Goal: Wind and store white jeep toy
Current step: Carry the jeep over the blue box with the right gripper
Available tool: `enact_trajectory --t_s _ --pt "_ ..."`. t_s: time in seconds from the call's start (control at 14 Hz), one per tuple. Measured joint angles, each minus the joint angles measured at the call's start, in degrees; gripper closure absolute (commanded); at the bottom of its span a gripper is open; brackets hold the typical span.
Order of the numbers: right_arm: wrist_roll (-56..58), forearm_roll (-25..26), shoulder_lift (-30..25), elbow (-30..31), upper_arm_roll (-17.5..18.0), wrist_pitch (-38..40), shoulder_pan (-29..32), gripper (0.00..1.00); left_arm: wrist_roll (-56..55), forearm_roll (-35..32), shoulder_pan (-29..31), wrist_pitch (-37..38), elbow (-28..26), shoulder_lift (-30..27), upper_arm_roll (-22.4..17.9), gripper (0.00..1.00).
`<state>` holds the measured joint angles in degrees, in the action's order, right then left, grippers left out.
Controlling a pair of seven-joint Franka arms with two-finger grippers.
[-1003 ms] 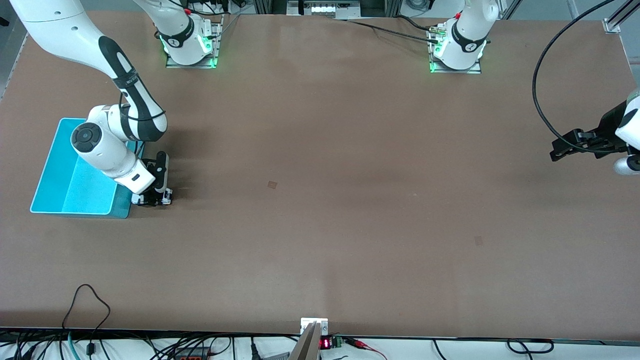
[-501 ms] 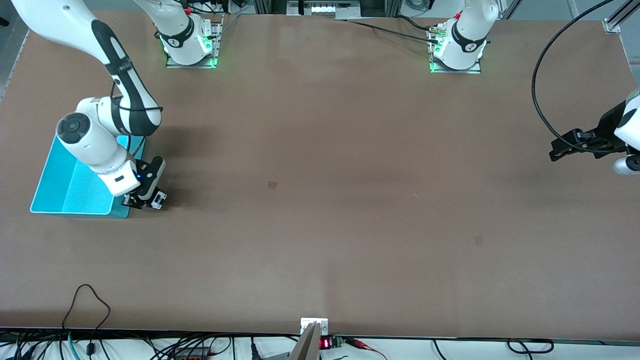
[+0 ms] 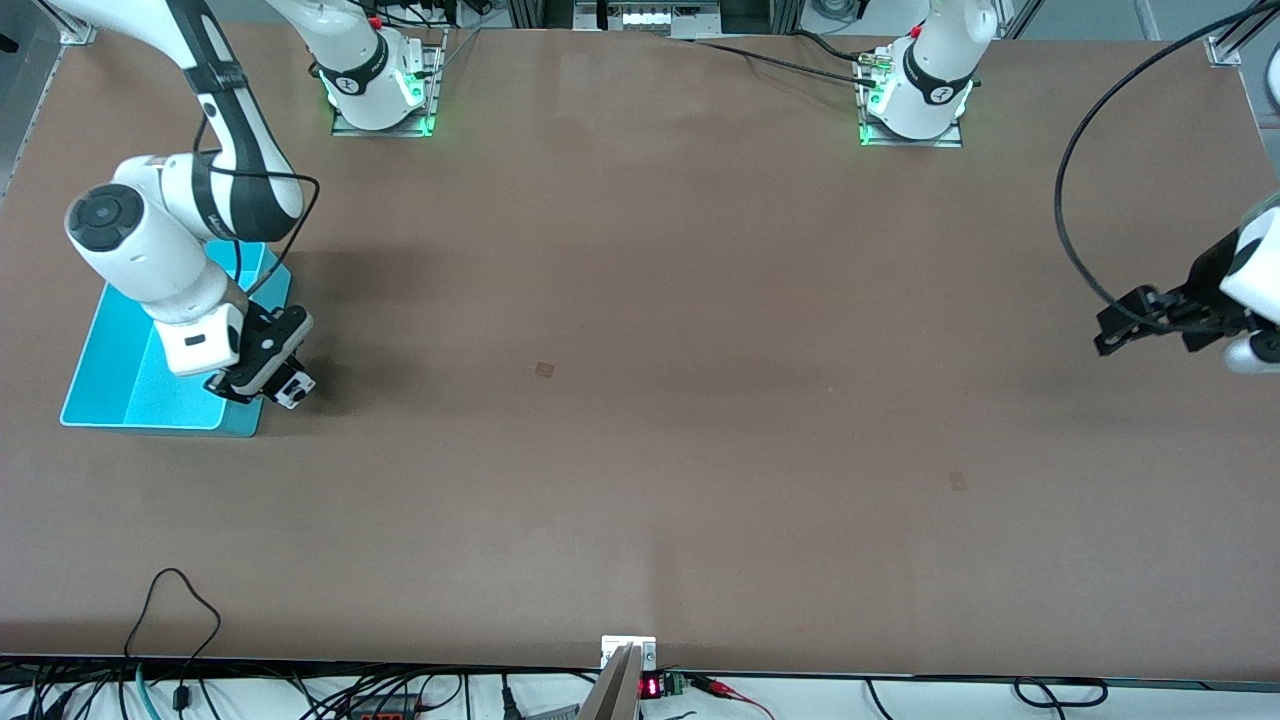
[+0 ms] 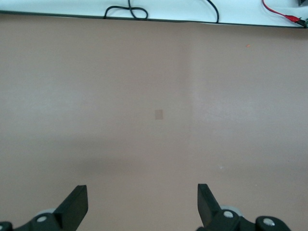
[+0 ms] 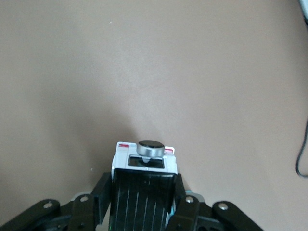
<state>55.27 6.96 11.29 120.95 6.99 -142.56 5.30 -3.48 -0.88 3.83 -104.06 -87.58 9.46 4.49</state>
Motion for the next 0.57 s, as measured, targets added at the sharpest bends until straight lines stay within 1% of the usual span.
enact_trajectory --t_s 0.14,0.29,0.57 --pt "-3.97 -0.04 -2.14 -0.65 -0.13 3.28 0.87 1.00 -0.06 0.00 -0.65 1.42 0.00 0.09 0.22 0.00" --pt "-9.36 -0.12 -3.90 -0.69 -0.44 6.25 2.98 1.00 -0.06 0.00 -0.66 3.64 0.08 -0.14 0.15 0.00" --pt "-28.09 -0.19 -4.91 -0.65 -2.28 13.69 4.46 1.00 -0.07 0.00 -0.62 6.10 0.16 -1.63 0.06 0.00"
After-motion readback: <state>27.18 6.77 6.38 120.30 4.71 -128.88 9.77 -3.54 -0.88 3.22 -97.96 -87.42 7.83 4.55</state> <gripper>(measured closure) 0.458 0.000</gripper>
